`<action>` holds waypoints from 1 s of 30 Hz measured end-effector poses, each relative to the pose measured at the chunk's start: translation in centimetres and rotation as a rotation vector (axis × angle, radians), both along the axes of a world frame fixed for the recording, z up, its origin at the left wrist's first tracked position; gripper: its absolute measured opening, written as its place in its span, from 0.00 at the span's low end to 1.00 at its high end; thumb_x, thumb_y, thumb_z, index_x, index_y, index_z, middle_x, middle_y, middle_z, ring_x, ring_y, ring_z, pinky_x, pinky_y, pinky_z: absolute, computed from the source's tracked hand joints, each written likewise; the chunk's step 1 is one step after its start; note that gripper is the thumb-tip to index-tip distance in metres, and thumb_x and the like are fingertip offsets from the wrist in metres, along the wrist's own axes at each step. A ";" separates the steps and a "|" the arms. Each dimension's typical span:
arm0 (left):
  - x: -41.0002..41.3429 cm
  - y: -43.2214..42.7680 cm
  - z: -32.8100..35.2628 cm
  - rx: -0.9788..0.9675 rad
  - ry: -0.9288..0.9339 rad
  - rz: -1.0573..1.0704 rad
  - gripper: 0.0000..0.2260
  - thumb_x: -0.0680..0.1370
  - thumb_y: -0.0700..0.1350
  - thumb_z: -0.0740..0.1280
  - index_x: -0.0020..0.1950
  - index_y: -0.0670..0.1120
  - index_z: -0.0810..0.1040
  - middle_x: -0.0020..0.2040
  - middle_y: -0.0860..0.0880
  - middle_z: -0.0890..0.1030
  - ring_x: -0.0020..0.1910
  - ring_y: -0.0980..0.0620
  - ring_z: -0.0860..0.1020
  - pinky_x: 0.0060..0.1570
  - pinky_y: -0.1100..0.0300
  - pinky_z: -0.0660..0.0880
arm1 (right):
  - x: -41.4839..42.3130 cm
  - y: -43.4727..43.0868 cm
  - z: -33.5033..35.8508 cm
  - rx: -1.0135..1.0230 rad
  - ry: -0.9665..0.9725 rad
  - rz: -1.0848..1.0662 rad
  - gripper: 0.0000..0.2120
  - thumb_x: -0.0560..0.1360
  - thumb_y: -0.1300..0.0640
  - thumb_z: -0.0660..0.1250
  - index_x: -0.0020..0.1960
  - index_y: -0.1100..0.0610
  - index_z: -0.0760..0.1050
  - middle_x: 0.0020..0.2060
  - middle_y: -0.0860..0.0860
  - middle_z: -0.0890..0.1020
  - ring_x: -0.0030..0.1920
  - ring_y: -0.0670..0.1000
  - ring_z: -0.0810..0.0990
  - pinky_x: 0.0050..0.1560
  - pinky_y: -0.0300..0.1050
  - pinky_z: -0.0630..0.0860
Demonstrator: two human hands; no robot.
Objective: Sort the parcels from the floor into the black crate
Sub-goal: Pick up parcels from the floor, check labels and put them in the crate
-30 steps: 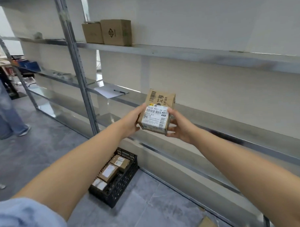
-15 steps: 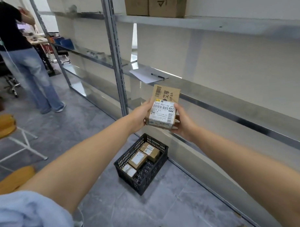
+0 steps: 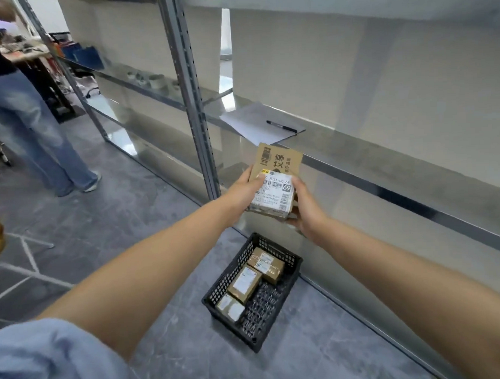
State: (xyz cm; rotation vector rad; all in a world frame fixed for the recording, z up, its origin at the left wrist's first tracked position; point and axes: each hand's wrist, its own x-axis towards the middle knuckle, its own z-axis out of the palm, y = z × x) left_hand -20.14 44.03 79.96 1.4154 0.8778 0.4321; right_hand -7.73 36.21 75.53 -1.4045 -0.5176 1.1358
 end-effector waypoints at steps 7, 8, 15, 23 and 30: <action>3.9 9.5 -7.1 -0.095 0.156 -0.231 0.19 0.79 0.52 0.60 0.69 0.51 0.66 0.55 0.50 0.82 0.51 0.50 0.81 0.47 0.52 0.79 | 1.3 5.2 -6.3 -0.111 -0.056 -0.194 0.18 0.80 0.41 0.49 0.64 0.43 0.70 0.46 0.47 0.86 0.49 0.50 0.84 0.40 0.42 0.76; 4.4 10.4 -8.4 -0.127 0.184 -0.271 0.19 0.80 0.53 0.60 0.70 0.51 0.66 0.55 0.50 0.82 0.50 0.51 0.81 0.45 0.53 0.78 | 1.2 5.7 -7.5 -0.136 -0.013 -0.237 0.19 0.80 0.42 0.49 0.65 0.45 0.70 0.47 0.47 0.85 0.49 0.50 0.84 0.40 0.43 0.77; 6.1 14.2 -19.2 -0.284 0.311 -0.521 0.18 0.82 0.48 0.56 0.72 0.50 0.64 0.60 0.47 0.80 0.57 0.48 0.79 0.59 0.45 0.75 | -1.1 7.8 -17.7 -0.214 0.213 -0.449 0.21 0.82 0.48 0.47 0.69 0.53 0.68 0.55 0.52 0.83 0.49 0.47 0.84 0.36 0.36 0.78; 5.0 14.0 -41.4 -0.473 0.414 -0.433 0.18 0.82 0.50 0.55 0.72 0.62 0.61 0.52 0.56 0.81 0.49 0.56 0.79 0.44 0.54 0.77 | -1.8 8.3 -37.3 -0.344 0.277 -0.476 0.21 0.82 0.49 0.48 0.73 0.52 0.63 0.61 0.54 0.79 0.57 0.51 0.80 0.44 0.39 0.76; 3.9 13.5 -63.2 -0.531 0.454 -0.409 0.21 0.80 0.48 0.61 0.71 0.56 0.61 0.56 0.53 0.82 0.52 0.54 0.81 0.51 0.54 0.78 | -4.3 9.1 -57.7 -0.510 0.280 -0.620 0.19 0.83 0.56 0.46 0.72 0.53 0.64 0.56 0.55 0.79 0.49 0.54 0.80 0.45 0.45 0.78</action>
